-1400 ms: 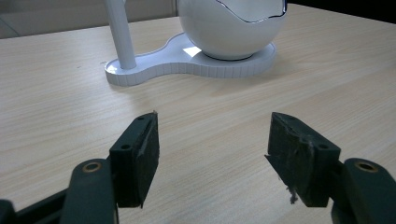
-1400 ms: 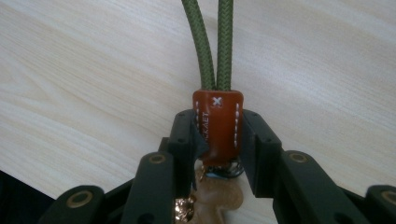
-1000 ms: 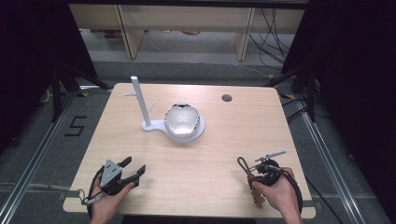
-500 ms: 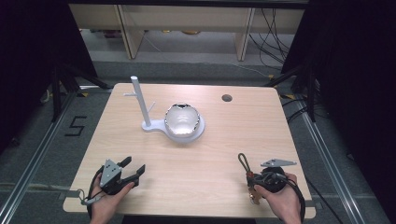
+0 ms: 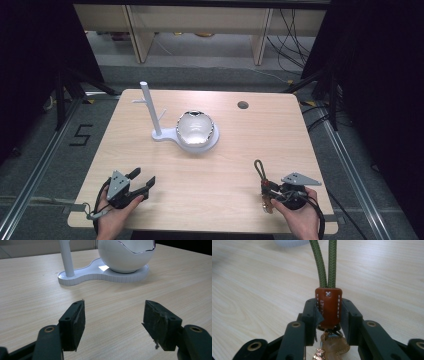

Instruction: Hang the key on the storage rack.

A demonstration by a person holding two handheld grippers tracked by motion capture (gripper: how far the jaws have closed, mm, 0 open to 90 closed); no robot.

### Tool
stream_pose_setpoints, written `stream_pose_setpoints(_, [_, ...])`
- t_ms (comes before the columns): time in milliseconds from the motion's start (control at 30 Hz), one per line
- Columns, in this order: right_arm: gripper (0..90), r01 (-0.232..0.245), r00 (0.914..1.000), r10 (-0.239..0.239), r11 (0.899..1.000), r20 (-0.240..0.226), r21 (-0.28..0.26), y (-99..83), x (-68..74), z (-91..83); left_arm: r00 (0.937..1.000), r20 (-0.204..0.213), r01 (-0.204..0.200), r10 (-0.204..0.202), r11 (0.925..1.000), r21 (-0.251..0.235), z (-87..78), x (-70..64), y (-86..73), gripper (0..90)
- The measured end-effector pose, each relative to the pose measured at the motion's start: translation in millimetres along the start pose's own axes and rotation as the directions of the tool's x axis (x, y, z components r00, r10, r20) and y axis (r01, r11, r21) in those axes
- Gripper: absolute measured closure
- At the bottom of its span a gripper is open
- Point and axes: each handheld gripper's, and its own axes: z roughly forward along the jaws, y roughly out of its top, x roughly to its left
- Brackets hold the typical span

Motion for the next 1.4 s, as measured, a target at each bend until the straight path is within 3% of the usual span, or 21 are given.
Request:
stream_pose_setpoints(67, [68.7, -0.008, 0.9999, 0.008, 1.000, -0.014, -0.005, -0.5, 0.6, 0.0, 1.0000, 0.000, 0.001, -0.001, 1.0000, 0.000, 0.0, 0.1, 0.0, 33.5])
stream_pose_setpoints(100, [68.7, 0.022, 0.9997, -0.022, 1.000, -0.012, -0.018, -0.4, -1.9, 0.8, 1.0000, 0.000, 0.001, -0.001, 1.0000, 0.000, -0.1, 0.1, 0.0, 33.5])
stream_pose_setpoints(267, [68.7, 0.036, 0.9992, -0.037, 0.997, -0.015, -0.071, -1.0, -1.2, 0.7, 1.0000, 0.000, 0.000, 0.000, 1.0000, 0.001, 0.0, 0.1, 0.1, 33.5])
stream_pose_setpoints(300, [68.7, 0.001, 0.9997, -0.003, 0.997, -0.024, -0.073, -1.8, 2.3, 0.7, 1.0000, -0.001, 0.001, -0.001, 1.0000, 0.001, 0.0, 0.3, 0.1, 33.4])
stream_pose_setpoints(367, [68.7, 0.048, 0.9988, -0.048, 0.994, 0.002, -0.095, -1.5, -0.3, 1.8, 1.0000, -0.001, 0.002, -0.002, 1.0000, 0.002, 0.1, 0.4, 0.1, 33.5])
stream_pose_setpoints(467, [68.7, 0.041, 0.9990, -0.043, 0.994, -0.012, -0.106, -1.1, 0.5, -0.2, 1.0000, 0.004, 0.003, -0.003, 1.0000, -0.006, 1.1, 0.8, -0.2, 33.5])
stream_pose_setpoints(500, [68.7, 0.024, 0.9988, -0.028, 0.994, -0.040, -0.110, -1.1, 1.2, 0.4, 1.0000, 0.000, 0.002, -0.002, 1.0000, -0.001, 0.6, 0.7, 0.0, 33.5])
stream_pose_setpoints(567, [68.7, 0.048, 0.9987, -0.050, 0.991, -0.011, -0.125, -0.6, 0.7, -0.6, 1.0000, 0.004, 0.004, -0.004, 1.0000, -0.007, 1.1, 0.9, -0.2, 33.5])
stream_pose_setpoints(633, [68.7, 0.014, 0.9995, -0.018, 0.990, -0.026, -0.144, -1.0, 4.9, -1.2, 1.0000, -0.001, 0.002, -0.002, 1.0000, 0.001, 0.2, 0.5, 0.1, 33.5])
stream_pose_setpoints(700, [68.7, 0.043, 0.9988, -0.046, 0.986, -0.018, -0.159, -0.6, 3.3, -0.9, 1.0000, -0.001, 0.002, -0.002, 1.0000, 0.003, 0.0, 0.4, 0.2, 33.5])
stream_pose_setpoints(800, [68.7, 0.047, 0.9985, -0.051, 0.981, -0.017, -0.189, -0.6, 3.3, 0.0, 1.0000, -0.001, 0.001, -0.001, 1.0000, 0.002, 0.2, 0.4, 0.1, 33.5])
stream_pose_setpoints(833, [68.7, 0.005, 0.9992, -0.011, 0.983, -0.037, -0.181, -1.3, 6.4, -0.3, 1.0000, -0.001, 0.002, -0.002, 1.0000, 0.002, 0.2, 0.3, 0.1, 33.5])
stream_pose_setpoints(867, [68.7, 0.047, 0.9985, -0.052, 0.981, -0.020, -0.188, -1.0, 3.3, -0.3, 1.0000, -0.001, 0.001, -0.001, 1.0000, 0.002, 0.1, 0.4, 0.1, 33.5])
stream_pose_setpoints(967, [68.7, 0.054, 0.9980, -0.060, 0.977, -0.021, -0.204, -1.3, 4.1, 1.0, 1.0000, 0.005, 0.003, -0.003, 1.0000, -0.008, 1.1, 0.5, -0.2, 33.5])
stream_pose_setpoints(1067, [68.7, 0.031, 0.9989, -0.038, 0.975, -0.029, -0.219, -1.2, 8.0, 0.7, 1.0000, 0.003, 0.002, -0.002, 1.0000, -0.005, 1.1, 0.3, -0.2, 33.5])
stream_pose_setpoints(1100, [68.8, 0.072, 0.9967, -0.079, 0.971, -0.018, -0.230, -0.3, 5.5, 1.3, 1.0000, 0.003, 0.002, -0.002, 1.0000, -0.005, 1.1, 0.2, -0.2, 33.5])
stream_pose_setpoints(1167, [68.8, 0.060, 0.9973, -0.068, 0.974, -0.027, -0.220, 0.3, 6.8, 1.0, 1.0000, 0.002, 0.001, -0.001, 1.0000, -0.006, 1.0, 0.1, -0.2, 33.5])
stream_pose_setpoints(1367, [68.8, 0.090, 0.9954, -0.096, 0.959, -0.010, -0.269, 1.8, 9.8, 2.4, 1.0000, 0.002, 0.000, 0.000, 1.0000, -0.007, 0.9, -0.2, -0.3, 33.6])
stream_pose_setpoints(1400, [68.8, 0.085, 0.9953, -0.094, 0.961, -0.021, -0.263, 2.0, 10.7, 2.3, 1.0000, 0.001, -0.001, 0.001, 1.0000, -0.007, 0.9, -0.1, -0.3, 33.6])
